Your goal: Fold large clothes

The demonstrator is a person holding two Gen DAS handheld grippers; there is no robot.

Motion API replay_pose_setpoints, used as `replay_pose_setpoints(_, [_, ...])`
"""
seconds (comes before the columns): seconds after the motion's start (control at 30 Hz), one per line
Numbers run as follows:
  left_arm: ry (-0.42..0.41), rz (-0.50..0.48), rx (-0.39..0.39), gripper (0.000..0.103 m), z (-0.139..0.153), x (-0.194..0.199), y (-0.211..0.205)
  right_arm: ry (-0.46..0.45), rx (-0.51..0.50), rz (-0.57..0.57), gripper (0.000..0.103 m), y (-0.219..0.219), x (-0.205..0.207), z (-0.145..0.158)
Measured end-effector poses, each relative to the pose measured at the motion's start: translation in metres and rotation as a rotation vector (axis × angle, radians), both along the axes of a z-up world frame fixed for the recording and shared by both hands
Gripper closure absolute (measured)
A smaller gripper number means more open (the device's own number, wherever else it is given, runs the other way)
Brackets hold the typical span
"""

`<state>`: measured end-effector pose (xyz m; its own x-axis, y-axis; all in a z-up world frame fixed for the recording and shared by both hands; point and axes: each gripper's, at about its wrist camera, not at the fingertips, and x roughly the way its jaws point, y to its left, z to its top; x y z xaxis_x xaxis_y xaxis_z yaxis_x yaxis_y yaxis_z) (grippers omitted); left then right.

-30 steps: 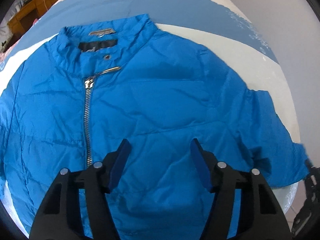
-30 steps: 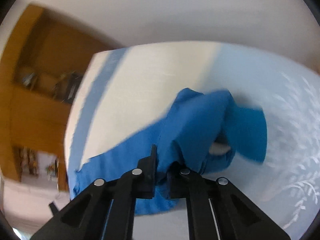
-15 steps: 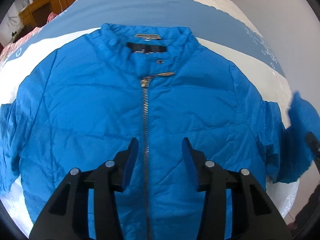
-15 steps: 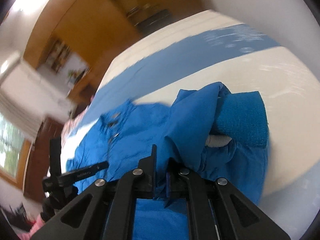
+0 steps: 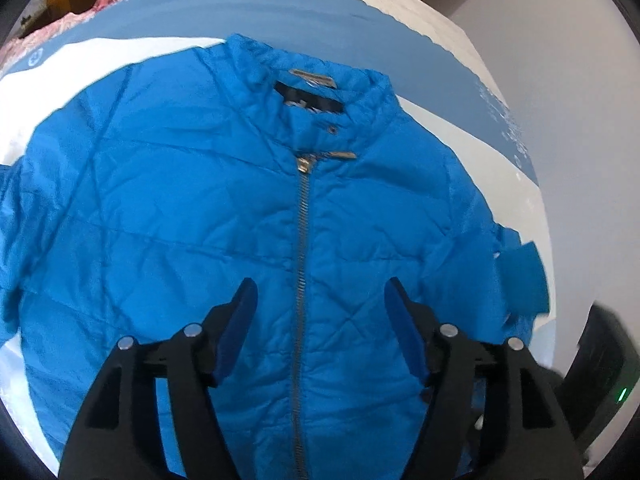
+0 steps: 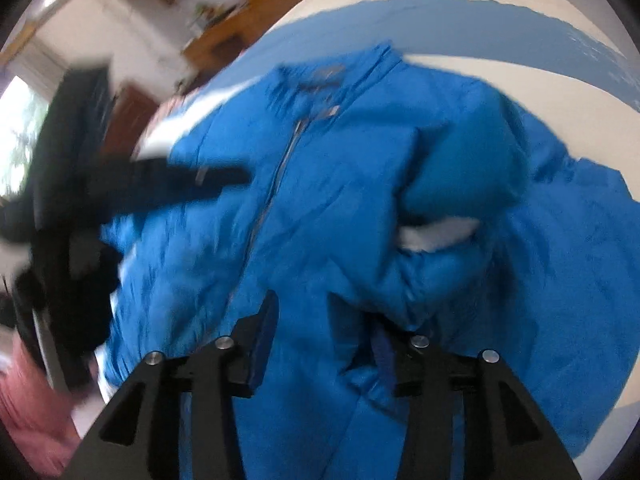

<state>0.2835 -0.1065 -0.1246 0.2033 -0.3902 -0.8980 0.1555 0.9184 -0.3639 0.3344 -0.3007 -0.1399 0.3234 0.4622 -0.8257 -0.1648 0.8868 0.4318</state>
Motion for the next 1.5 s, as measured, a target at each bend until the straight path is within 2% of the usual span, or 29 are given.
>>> replay_pose_setpoints(0.1, [-0.004, -0.054, -0.003, 0.034, 0.0, -0.007, -0.015, -0.007, 0.077, -0.028, 0.058, -0.02, -0.029, 0.01])
replay_pose_setpoints(0.17, [-0.023, -0.103, 0.007, 0.03, 0.001, -0.014, -0.031, -0.017, 0.094, -0.099, 0.058, -0.045, -0.049, 0.017])
replay_pose_setpoints(0.4, [-0.066, -0.235, 0.002, 0.024, 0.009, -0.038, -0.08, -0.022, -0.019, -0.347, 0.058, -0.124, -0.1, 0.029])
replay_pose_setpoints(0.57, [-0.109, -0.341, 0.093, 0.022, -0.001, -0.054, -0.128, 0.008, -0.042, -0.438, 0.058, -0.144, -0.11, 0.023])
replay_pose_setpoints(0.63, [-0.121, -0.358, 0.147, 0.041, -0.012, -0.054, -0.143, 0.013, -0.044, -0.447, 0.058, -0.146, -0.108, 0.017])
replay_pose_setpoints(0.67, [-0.116, -0.362, 0.145, 0.065, -0.016, -0.053, -0.146, 0.015, -0.039, -0.452, 0.058, -0.144, -0.106, 0.014])
replay_pose_setpoints(0.73, [-0.113, -0.337, 0.128, 0.075, -0.021, -0.048, -0.143, 0.016, -0.034, -0.462, 0.058, -0.147, -0.105, 0.014])
replay_pose_setpoints(0.77, [-0.121, -0.326, 0.107, 0.088, -0.018, -0.047, -0.139, 0.015, -0.033, -0.468, 0.058, -0.149, -0.105, 0.014])
replay_pose_setpoints(0.83, [-0.137, -0.288, 0.057, 0.099, -0.008, -0.046, -0.124, 0.009, -0.03, -0.476, 0.058, -0.154, -0.107, 0.016])
replay_pose_setpoints(0.87, [-0.146, -0.268, 0.034, 0.101, -0.003, -0.044, -0.116, 0.007, -0.025, -0.48, 0.058, -0.157, -0.106, 0.017])
replay_pose_setpoints(0.93, [-0.178, -0.21, -0.023, 0.102, 0.013, -0.039, -0.09, -0.001, -0.024, -0.476, 0.058, -0.156, -0.099, 0.019])
replay_pose_setpoints(1.07, [-0.243, -0.102, -0.06, 0.102, 0.038, -0.034, -0.038, -0.02, -0.013, -0.442, 0.058, -0.148, -0.083, 0.025])
replay_pose_setpoints(1.2, [-0.289, -0.006, -0.03, 0.102, 0.051, -0.028, 0.006, -0.036, 0.011, -0.391, 0.058, -0.131, -0.061, 0.029])
replay_pose_setpoints(1.3, [-0.291, 0.058, 0.005, 0.102, 0.048, -0.02, 0.037, -0.046, 0.035, -0.335, 0.058, -0.114, -0.041, 0.029])
replay_pose_setpoints(1.43, [-0.226, 0.157, 0.017, 0.102, 0.025, -0.006, 0.075, -0.008, 0.069, -0.273, 0.058, -0.092, -0.015, 0.01])
replay_pose_setpoints(1.5, [-0.181, 0.179, 0.013, 0.102, 0.01, -0.003, 0.087, 0.034, 0.054, -0.265, 0.058, -0.085, -0.004, -0.002])
